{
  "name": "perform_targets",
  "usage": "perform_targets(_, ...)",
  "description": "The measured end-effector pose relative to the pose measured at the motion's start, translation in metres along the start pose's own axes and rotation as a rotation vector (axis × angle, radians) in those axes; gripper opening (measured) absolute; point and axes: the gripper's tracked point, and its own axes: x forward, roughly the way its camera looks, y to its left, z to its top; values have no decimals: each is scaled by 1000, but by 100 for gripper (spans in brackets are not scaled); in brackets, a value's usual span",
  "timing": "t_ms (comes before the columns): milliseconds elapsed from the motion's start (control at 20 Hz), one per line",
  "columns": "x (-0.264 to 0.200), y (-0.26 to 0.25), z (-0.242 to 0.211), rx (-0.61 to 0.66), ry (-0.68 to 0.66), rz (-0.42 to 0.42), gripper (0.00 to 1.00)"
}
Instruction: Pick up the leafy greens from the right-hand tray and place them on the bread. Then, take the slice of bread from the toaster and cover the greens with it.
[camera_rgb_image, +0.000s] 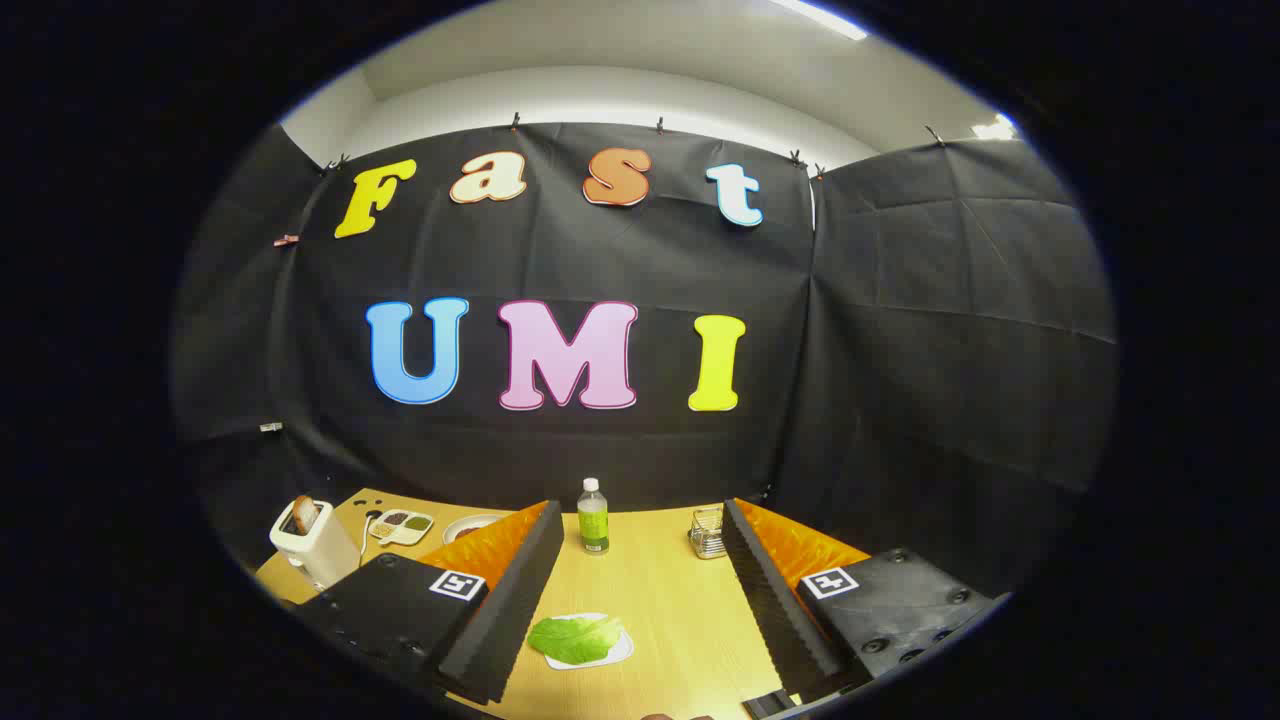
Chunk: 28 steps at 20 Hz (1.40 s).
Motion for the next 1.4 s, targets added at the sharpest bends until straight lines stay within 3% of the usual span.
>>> perform_targets(350, 20, 23, -31, 42, 83, 82, 98)
perform_targets(950, 40, 103, -28, 27, 84, 276, 98)
perform_targets(1400, 66, 89, -72, -22, 157, 260, 98)
